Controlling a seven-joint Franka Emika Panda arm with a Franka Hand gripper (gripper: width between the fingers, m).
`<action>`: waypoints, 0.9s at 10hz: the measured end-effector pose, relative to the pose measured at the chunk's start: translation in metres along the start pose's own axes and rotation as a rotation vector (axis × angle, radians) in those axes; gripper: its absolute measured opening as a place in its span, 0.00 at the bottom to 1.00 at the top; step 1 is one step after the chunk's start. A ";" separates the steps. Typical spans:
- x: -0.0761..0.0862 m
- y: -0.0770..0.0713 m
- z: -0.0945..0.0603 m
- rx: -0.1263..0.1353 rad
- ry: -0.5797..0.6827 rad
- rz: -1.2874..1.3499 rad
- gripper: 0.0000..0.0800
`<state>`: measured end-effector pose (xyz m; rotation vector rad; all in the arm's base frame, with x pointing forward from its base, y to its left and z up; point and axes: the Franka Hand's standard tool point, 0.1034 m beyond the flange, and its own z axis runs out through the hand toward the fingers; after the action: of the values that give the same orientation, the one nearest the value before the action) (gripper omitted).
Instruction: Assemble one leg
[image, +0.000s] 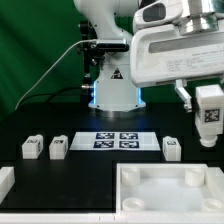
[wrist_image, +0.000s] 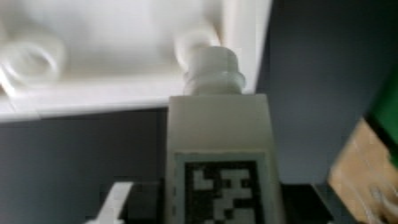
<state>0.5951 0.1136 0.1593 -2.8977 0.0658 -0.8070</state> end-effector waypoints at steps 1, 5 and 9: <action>-0.006 0.000 0.000 0.005 0.039 0.008 0.36; -0.003 0.009 0.019 -0.020 0.082 -0.038 0.36; 0.001 0.017 0.061 -0.066 0.063 -0.086 0.36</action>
Offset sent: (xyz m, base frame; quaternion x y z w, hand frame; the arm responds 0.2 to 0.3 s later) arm 0.0000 0.0000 0.0000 0.0000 0.0000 0.0000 1.0000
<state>0.6279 0.1037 0.1058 -2.9540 -0.0272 -0.9279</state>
